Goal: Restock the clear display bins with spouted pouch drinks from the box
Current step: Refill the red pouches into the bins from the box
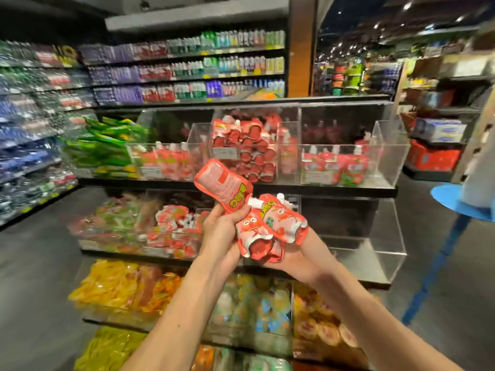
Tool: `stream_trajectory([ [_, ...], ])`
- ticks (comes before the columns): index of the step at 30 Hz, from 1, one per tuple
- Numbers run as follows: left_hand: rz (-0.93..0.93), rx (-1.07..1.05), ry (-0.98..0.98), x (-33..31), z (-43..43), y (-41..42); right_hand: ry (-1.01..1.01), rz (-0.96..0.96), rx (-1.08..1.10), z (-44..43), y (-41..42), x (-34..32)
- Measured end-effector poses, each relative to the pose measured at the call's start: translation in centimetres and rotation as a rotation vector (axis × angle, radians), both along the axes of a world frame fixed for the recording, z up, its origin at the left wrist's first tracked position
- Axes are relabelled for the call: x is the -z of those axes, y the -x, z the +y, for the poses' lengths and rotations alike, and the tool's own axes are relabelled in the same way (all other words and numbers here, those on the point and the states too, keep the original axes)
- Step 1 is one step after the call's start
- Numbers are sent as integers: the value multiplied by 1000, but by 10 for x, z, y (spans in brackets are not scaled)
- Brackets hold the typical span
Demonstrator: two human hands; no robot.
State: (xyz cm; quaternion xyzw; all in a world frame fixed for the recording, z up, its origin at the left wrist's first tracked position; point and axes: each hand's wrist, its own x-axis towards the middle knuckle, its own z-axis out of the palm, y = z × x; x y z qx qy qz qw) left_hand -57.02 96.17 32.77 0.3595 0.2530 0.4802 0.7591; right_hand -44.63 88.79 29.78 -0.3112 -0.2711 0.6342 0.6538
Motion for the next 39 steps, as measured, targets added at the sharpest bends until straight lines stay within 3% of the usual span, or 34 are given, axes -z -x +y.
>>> stream_trajectory([
  [5, 70, 4, -10, -1, 36, 10, 19, 152, -34, 40, 6, -11],
  [11, 166, -39, -6, -1, 77, -3, 57, -74, -18, 88, -4, -6],
  [23, 386, -83, 13, 17, 125, -40, 42, -113, 19, 145, -19, 31],
  [33, 371, 115, -9, -4, 152, -37, 113, -142, -138, 169, -13, 23],
  [39, 423, 208, -94, -11, 189, -20, 125, -89, -57, 190, 2, 6],
])
